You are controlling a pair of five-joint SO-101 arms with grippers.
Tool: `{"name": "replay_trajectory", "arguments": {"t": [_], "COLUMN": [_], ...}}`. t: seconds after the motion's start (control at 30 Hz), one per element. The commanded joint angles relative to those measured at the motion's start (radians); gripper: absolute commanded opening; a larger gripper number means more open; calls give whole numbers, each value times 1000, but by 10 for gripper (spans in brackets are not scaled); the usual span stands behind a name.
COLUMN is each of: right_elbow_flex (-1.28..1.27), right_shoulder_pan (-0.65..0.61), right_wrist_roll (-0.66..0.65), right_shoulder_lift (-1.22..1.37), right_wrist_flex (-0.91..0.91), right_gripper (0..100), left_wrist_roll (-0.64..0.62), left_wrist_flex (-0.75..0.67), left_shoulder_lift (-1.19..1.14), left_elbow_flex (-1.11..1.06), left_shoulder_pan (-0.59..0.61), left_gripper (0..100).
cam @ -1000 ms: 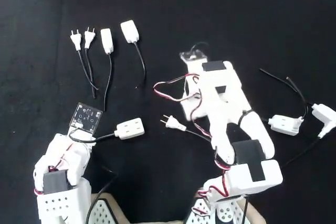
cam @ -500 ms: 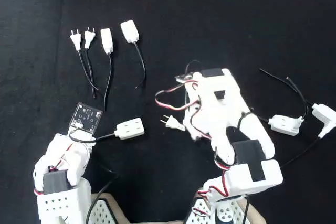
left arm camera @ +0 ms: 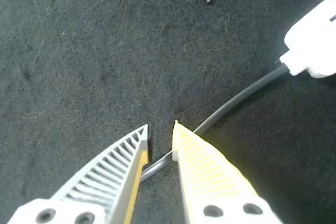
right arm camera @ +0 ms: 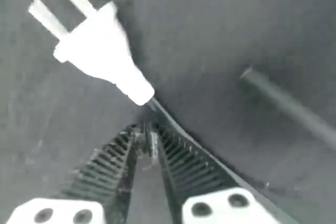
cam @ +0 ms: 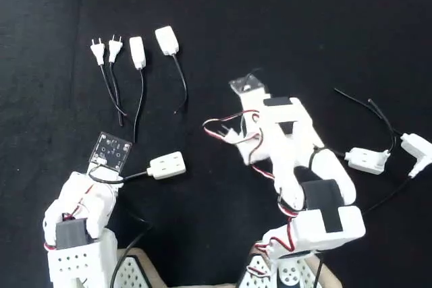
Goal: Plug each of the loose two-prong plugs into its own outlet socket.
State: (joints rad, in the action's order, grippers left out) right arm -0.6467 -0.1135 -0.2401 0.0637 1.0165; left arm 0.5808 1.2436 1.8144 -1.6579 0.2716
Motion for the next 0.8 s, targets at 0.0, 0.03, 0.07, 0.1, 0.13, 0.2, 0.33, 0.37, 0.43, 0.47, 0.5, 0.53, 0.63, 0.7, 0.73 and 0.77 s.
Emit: {"name": "replay_trajectory", "arguments": {"t": [0.0, 0.03, 0.07, 0.1, 0.13, 0.2, 0.33, 0.37, 0.43, 0.47, 0.5, 0.53, 0.63, 0.7, 0.73, 0.77], "right_elbow_flex": [1, 1, 1, 1, 1, 1, 5, 7, 18, 21, 28, 30, 51, 81, 96, 108], "right_shoulder_pan": [26, 25, 23, 23, 23, 26, 29, 28, 25, 29, 32, 38, 52, 51, 46, 44], "right_wrist_roll": [-5, -5, -5, -5, -5, -6, -6, -6, -5, -2, 2, 3, 37, 87, 106, 120], "right_shoulder_lift": [-4, -4, -4, -4, -4, -4, -12, -12, -12, -13, -13, -13, -13, -19, -31, -48], "right_wrist_flex": [-80, -83, -92, -103, -118, -150, -180, -181, -178, -176, -173, -170, -101, -15, 28, 64], "right_gripper": [12, 12, 12, 12, 12, 12, 12, 12, 12, 12, 12, 12, 12, 12, 12, 12], "left_wrist_roll": [5, 5, 5, 5, 5, 5, 5, 5, 5, 5, 5, 5, 5, 5, 5, 5], "left_wrist_flex": [3, 3, 3, 3, 3, 3, 3, 3, 3, 3, 3, 3, 3, 3, 3, 3], "left_shoulder_lift": [3, 3, 3, 3, 3, 3, 3, 3, 3, 3, 3, 3, 3, 3, 3, 3], "left_elbow_flex": [4, 4, 4, 4, 4, 4, 4, 4, 4, 4, 4, 4, 4, 4, 4, 4], "left_shoulder_pan": [-8, -8, -8, -8, -8, -8, -8, -8, -8, -8, -8, -8, -8, -8, -8, -8], "left_gripper": [91, 91, 91, 91, 91, 91, 91, 91, 91, 91, 91, 91, 91, 91, 91, 91]}}
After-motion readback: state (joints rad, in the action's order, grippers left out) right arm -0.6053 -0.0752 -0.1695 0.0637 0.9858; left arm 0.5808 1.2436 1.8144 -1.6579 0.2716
